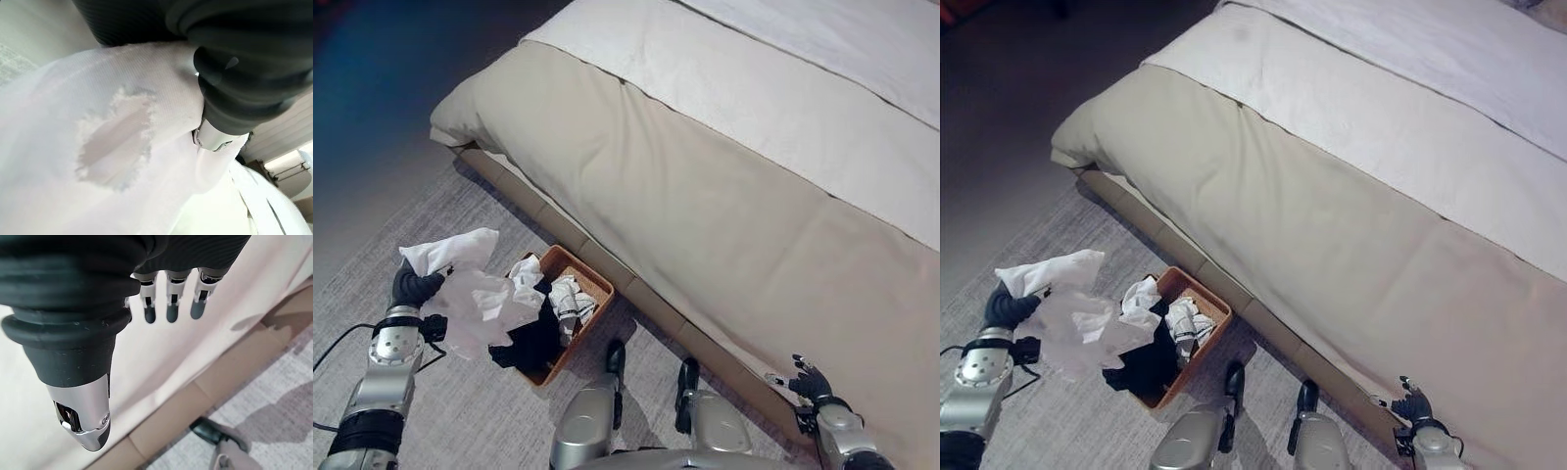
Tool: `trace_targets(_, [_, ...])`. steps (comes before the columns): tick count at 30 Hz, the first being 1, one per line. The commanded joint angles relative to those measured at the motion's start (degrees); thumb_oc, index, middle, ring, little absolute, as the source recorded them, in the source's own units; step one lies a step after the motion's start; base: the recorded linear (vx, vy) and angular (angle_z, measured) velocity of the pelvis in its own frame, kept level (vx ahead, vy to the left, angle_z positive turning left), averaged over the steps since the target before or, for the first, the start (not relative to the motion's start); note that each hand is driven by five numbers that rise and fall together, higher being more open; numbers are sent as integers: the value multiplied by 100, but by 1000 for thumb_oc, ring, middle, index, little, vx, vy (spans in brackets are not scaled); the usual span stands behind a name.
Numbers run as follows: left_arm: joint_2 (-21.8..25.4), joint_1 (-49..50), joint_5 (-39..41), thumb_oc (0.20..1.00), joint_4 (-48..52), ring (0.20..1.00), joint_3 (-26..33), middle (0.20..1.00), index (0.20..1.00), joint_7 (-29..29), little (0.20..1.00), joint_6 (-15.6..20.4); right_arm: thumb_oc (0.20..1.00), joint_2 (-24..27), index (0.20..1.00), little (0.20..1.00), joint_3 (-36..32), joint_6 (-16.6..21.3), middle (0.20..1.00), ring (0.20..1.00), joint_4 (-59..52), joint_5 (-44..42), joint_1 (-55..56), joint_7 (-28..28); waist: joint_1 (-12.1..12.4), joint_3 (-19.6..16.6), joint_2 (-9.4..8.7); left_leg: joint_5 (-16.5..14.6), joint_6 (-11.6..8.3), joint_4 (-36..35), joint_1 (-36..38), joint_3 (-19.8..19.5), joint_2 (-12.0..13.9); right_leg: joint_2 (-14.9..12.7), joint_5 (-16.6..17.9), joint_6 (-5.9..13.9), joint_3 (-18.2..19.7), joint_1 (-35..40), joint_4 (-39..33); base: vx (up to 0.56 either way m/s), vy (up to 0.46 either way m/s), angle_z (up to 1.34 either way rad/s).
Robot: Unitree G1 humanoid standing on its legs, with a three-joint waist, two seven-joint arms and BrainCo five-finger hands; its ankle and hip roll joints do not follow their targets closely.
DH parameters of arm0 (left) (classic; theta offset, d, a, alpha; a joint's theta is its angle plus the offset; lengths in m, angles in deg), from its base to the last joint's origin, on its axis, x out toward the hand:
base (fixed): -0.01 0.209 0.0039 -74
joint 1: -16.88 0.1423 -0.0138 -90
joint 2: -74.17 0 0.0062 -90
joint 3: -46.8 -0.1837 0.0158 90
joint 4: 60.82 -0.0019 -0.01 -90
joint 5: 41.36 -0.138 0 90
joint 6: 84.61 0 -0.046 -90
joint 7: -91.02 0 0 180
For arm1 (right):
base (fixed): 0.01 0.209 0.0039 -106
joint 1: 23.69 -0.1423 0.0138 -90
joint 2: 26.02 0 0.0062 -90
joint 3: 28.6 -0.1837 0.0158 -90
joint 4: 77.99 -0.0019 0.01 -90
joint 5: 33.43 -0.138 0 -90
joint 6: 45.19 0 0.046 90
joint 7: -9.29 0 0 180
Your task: Pick up clothes into the bucket
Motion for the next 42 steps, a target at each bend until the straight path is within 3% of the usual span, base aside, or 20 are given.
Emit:
trace_targets(1, [34,-364,-4,200,-114,200,48,200,200,-187,200,255,1000,203,1000,1000,384,170,1000,1000,-303,-41,-102,126,-225,5,-191,-417,160,742,-386,70,-116,-260,569,222,115,-301,-29,-32,25,-19])
trace_targets(4, [-70,-525,-76,200,-247,200,-120,200,200,-211,200,239,1000,201,1000,1000,404,187,1000,1000,-342,-40,-133,162,-261,58,-208,-409,161,742,-431,114,-92,-249,584,222,157,-386,-20,-18,13,-11])
trace_targets(10, [-174,-1240,-662,200,-816,200,-779,200,200,-503,200,81,1000,237,1000,1000,664,276,1000,1000,-600,-47,-401,345,-448,420,-439,-399,164,949,-835,302,44,-202,724,238,368,-886,37,-55,14,-18])
trace_targets(14, [-207,-1532,-731,200,-1162,200,-882,200,200,-726,200,62,1000,247,1000,1000,786,314,1000,1000,-658,-26,-495,425,-510,579,-552,-467,175,1248,-1096,392,74,-176,770,234,465,-1085,90,-42,5,-18])
trace_targets(18, [1,-1868,-1187,200,-1710,200,-1203,200,200,-1017,200,-117,1000,357,1000,1000,1042,361,1000,1000,-689,31,-672,550,-589,689,-723,-734,224,1973,-1738,516,162,-79,788,214,703,-1651,353,-53,18,-23])
trace_targets(24, [194,-2111,-789,200,-2211,200,-1200,200,200,-1050,200,-185,1000,603,1000,1000,1238,443,1000,1000,-924,-126,-890,652,-766,689,-939,-1141,367,3200,-3148,597,293,134,720,177,1007,-2998,1134,-55,39,-26])
trace_targets(25, [244,-2088,-721,200,-2241,200,-1175,200,200,-1079,200,-191,1000,647,1000,1000,1252,456,1000,1000,-1048,-157,-846,657,-758,689,-942,-1409,363,3421,-3243,547,362,206,531,203,1030,-3094,1319,25,52,-17])
trace_targets(31, [426,-2350,-376,200,-2330,200,-1173,200,200,-1224,200,-208,1000,821,1000,1000,1039,553,1000,1000,-1291,-414,-695,853,-887,689,-1010,-1564,341,4188,-4592,338,361,123,333,190,866,-4341,2099,-3,0,-4])
trace_targets(42, [865,-2984,-13,200,-2266,200,-1320,200,200,-1561,200,-220,1000,788,1000,1000,1065,758,1000,1000,-1553,-728,-649,1099,-913,689,-1076,-1691,320,4915,-6074,52,289,-118,31,134,629,-5773,3093,15,-3,16])
